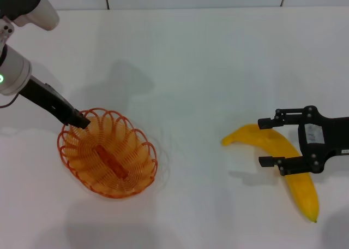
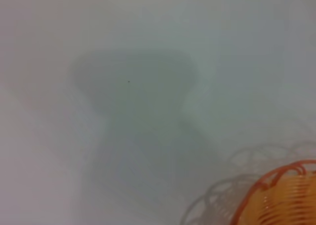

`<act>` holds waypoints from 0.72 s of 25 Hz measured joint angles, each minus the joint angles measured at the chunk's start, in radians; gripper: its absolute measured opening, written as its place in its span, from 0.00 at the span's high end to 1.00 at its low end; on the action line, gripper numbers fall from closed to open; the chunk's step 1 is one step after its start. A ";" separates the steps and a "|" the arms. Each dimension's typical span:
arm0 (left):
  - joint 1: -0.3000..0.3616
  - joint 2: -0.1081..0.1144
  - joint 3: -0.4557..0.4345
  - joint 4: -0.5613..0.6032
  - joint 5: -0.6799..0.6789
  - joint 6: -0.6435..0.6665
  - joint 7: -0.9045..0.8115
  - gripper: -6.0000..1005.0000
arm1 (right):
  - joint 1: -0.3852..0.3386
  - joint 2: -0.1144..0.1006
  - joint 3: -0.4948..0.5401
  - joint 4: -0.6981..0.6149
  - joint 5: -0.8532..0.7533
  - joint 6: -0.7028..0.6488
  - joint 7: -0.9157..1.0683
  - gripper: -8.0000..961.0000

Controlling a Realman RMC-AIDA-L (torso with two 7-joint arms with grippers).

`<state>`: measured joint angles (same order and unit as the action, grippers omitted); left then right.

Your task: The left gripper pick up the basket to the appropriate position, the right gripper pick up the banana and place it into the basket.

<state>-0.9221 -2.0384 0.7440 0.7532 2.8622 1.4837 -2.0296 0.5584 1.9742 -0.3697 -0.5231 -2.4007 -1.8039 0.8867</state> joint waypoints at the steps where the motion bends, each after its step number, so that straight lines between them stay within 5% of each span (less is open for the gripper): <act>1: 0.000 0.000 0.000 0.000 -0.001 0.000 0.000 0.75 | 0.000 0.000 0.000 0.000 0.000 0.000 0.000 0.21; 6: 0.000 0.000 0.000 -0.003 -0.002 -0.001 -0.001 0.75 | 0.000 0.000 0.000 0.000 0.000 0.000 0.000 0.21; 9: 0.000 0.000 0.000 -0.003 -0.002 -0.001 -0.002 0.90 | 0.000 0.000 0.000 0.000 0.000 0.000 0.000 0.21; 18: 0.000 0.000 0.000 -0.003 0.002 0.000 -0.003 0.92 | 0.000 0.000 0.000 0.000 0.000 0.000 0.000 0.21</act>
<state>-0.9219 -2.0386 0.7441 0.7500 2.8640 1.4834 -2.0325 0.5584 1.9742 -0.3697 -0.5231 -2.4007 -1.8039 0.8866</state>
